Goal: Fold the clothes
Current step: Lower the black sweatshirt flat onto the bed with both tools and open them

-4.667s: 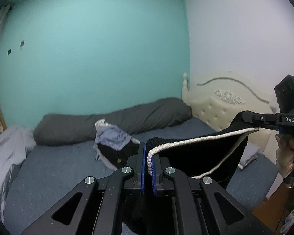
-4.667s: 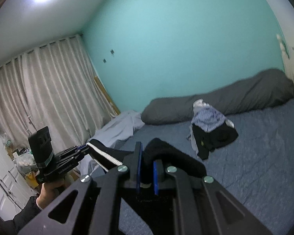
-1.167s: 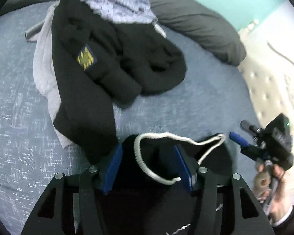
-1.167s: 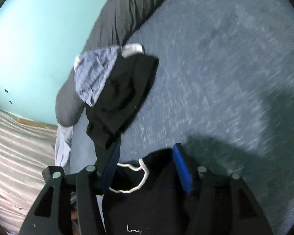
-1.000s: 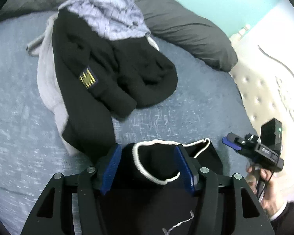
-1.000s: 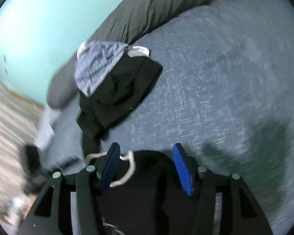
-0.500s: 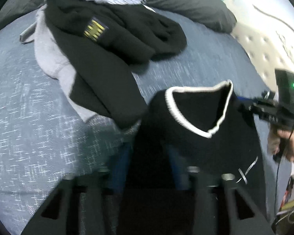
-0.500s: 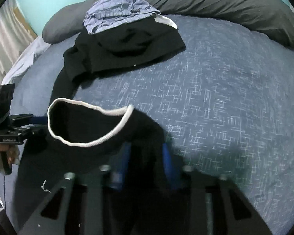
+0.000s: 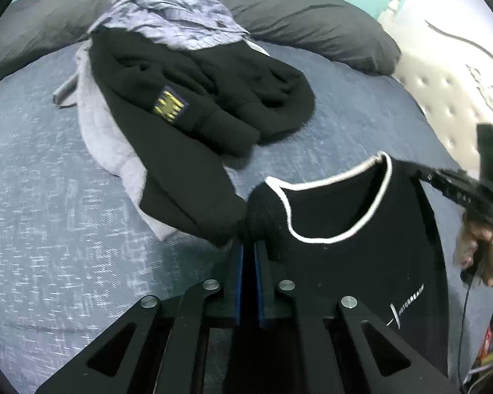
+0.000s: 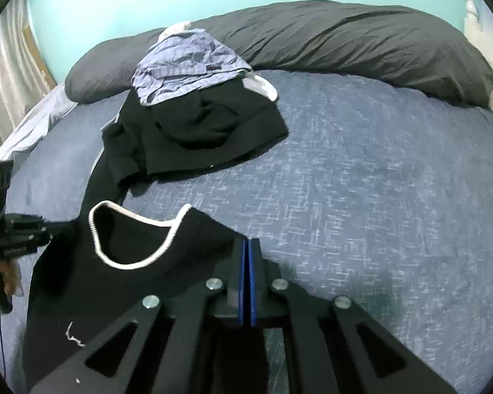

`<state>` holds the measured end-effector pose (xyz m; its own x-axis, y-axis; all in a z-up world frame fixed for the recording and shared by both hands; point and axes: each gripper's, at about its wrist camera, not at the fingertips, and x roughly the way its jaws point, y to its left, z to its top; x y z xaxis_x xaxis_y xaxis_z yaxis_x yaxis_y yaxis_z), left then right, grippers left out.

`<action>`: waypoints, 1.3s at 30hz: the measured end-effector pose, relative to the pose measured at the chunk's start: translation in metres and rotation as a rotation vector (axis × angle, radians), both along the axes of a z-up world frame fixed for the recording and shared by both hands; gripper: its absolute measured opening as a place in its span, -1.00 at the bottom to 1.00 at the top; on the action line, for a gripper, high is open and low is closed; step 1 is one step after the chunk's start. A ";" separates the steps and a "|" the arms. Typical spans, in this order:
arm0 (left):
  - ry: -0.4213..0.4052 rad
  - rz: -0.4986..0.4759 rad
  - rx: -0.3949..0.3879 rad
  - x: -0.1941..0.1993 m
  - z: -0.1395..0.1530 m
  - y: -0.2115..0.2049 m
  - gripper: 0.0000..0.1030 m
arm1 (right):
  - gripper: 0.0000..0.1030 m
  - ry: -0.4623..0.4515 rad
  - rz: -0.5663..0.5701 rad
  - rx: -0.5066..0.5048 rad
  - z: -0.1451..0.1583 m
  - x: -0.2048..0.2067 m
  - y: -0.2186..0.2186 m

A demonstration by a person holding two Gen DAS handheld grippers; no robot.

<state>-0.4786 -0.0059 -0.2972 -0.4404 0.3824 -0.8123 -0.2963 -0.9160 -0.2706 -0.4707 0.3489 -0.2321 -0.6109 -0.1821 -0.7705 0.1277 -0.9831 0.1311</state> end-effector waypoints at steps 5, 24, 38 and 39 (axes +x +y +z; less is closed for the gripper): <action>0.019 0.034 0.011 -0.017 0.012 -0.002 -0.89 | -0.97 -0.041 -0.059 -0.006 -0.011 -0.014 0.003; -0.038 0.090 0.149 0.068 0.011 -0.064 -0.48 | -0.52 0.000 -0.173 -0.320 0.001 0.086 0.032; -0.141 0.144 0.127 0.219 -0.022 -0.116 -0.47 | -0.36 0.031 -0.159 -0.416 0.019 0.267 0.008; -0.147 0.143 0.120 0.229 -0.024 -0.117 -0.47 | -0.34 0.025 -0.168 -0.415 0.019 0.275 0.005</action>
